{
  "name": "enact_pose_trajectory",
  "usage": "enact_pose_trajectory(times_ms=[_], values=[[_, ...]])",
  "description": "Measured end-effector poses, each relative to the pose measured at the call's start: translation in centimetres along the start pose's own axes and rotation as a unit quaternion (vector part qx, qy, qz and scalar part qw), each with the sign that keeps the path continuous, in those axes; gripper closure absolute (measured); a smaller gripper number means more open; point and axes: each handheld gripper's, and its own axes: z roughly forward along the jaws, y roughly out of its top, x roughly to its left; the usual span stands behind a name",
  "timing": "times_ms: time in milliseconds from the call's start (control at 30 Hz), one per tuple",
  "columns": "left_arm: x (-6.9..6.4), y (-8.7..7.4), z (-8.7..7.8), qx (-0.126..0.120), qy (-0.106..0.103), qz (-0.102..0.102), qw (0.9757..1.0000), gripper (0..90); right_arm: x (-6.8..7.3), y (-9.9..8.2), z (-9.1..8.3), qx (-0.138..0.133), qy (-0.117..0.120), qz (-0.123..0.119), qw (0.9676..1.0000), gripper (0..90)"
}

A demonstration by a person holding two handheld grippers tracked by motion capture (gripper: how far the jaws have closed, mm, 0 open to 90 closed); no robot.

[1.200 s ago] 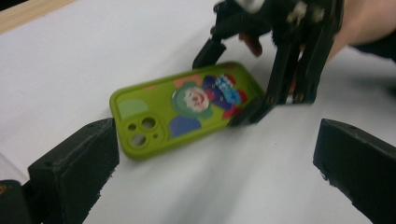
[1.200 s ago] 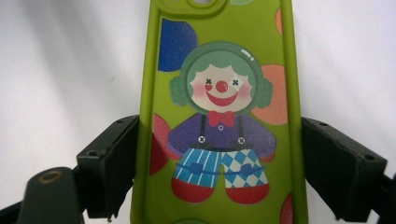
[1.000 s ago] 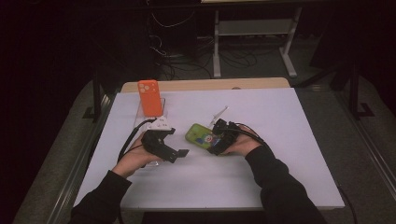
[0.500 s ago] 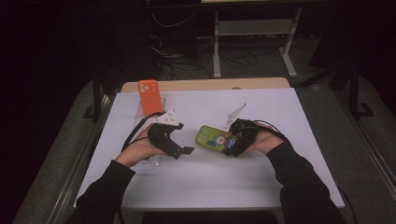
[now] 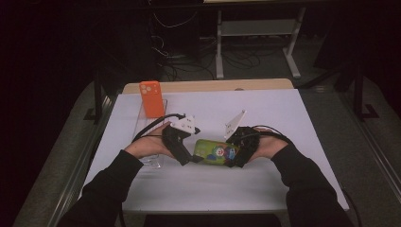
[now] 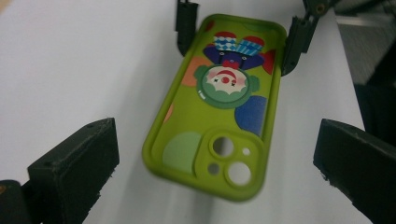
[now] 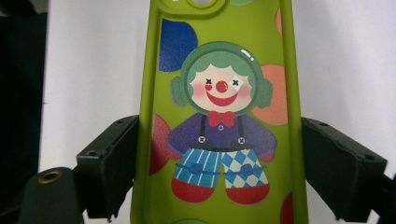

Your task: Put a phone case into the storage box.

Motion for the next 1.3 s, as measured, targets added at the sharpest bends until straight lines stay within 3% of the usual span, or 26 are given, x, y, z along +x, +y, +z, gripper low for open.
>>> enact_pose_trajectory(times_ms=[167, 467, 633, 700, 1100, 1300], values=[[-0.2, 0.4, 1.2, 0.019, -0.017, 0.027, 0.9993, 0.0, 0.6, 0.6, 0.1, -0.003, 0.009, -0.019, 0.9998, 15.2], [-1.0, 0.6, 2.8, 0.051, -0.034, 0.043, 0.9972, 0.0, 1.1, 1.0, 0.2, -0.003, 0.015, -0.033, 0.9993, 15.2], [-1.0, 0.5, 3.2, 0.060, -0.035, 0.038, 0.9969, 0.0, 1.3, 1.3, 0.1, -0.007, 0.014, -0.038, 0.9991, 15.2], [-0.9, 0.5, 3.2, 0.060, -0.028, 0.040, 0.9970, 5.5, 1.4, 1.4, 0.1, -0.008, 0.015, -0.042, 0.9990, 15.2], [-1.0, 0.5, 3.4, 0.071, -0.050, 0.037, 0.9955, 14.5, 1.6, 1.7, 0.1, -0.009, 0.018, -0.048, 0.9986, 15.1], [-1.3, 0.3, 3.3, 0.060, -0.050, 0.015, 0.9968, 15.5, 1.6, 1.5, 0.0, -0.019, 0.028, -0.035, 0.9988, 13.6]])
